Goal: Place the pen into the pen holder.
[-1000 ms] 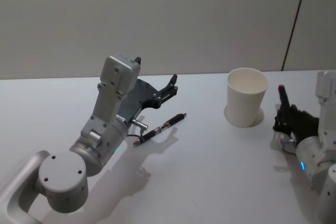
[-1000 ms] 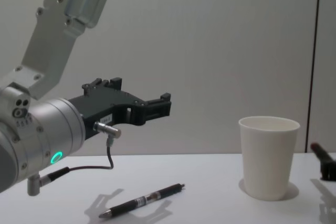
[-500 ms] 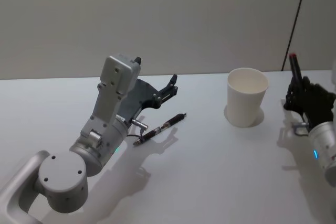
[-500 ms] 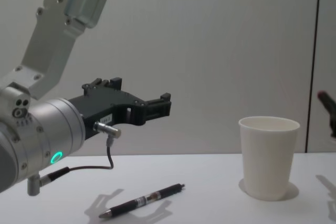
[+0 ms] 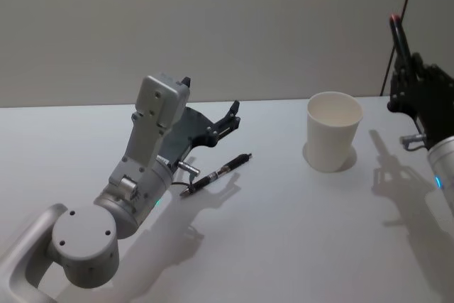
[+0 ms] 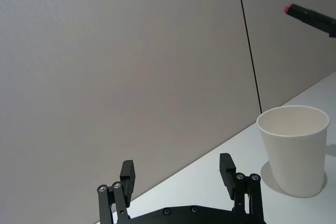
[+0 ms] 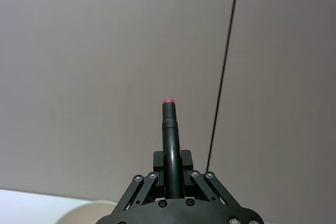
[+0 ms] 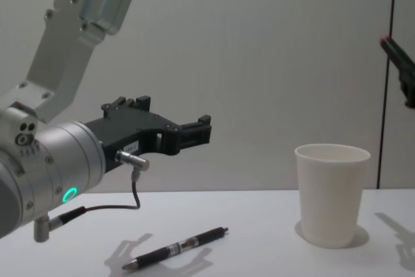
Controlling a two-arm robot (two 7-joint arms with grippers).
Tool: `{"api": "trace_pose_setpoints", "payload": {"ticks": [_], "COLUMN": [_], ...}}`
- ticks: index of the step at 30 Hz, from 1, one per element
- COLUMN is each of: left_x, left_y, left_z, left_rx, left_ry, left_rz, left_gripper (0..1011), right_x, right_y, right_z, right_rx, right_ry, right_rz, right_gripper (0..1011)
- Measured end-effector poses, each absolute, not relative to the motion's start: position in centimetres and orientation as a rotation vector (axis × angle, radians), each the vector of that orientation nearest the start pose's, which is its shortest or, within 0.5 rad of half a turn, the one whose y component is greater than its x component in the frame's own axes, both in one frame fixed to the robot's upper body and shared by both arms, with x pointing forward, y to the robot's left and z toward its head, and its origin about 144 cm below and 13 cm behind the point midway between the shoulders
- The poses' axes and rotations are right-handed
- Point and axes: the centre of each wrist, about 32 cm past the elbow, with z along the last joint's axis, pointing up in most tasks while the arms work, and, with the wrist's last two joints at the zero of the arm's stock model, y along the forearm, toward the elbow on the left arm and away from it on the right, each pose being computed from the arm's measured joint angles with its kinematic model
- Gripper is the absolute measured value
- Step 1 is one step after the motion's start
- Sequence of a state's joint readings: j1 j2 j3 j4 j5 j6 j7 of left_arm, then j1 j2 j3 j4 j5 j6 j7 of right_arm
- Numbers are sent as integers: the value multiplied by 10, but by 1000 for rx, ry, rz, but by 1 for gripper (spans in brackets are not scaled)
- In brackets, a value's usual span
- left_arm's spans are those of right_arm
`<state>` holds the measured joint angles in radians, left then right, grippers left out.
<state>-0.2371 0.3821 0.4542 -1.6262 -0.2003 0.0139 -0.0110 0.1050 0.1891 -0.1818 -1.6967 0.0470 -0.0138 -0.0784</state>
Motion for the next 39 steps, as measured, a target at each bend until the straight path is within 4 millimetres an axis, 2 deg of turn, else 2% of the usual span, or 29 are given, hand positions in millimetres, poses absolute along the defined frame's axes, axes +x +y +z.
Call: {"api": "trace_pose_setpoints", "payload": {"ticks": [17, 39], "left_x": [492, 492], "left_y": [198, 198], "left_z": [1204, 1204], "left_rx": [61, 61], "left_ry": [-268, -268], "left_rz": [1124, 1124], "left_gripper": [1001, 1001], "right_x": [519, 553], "right_y": [-223, -211], "right_z": [1208, 1187], "right_rx": [145, 148], "right_ry": [-458, -457], "right_rz": [-1294, -1186], "right_gripper": [173, 173]}}
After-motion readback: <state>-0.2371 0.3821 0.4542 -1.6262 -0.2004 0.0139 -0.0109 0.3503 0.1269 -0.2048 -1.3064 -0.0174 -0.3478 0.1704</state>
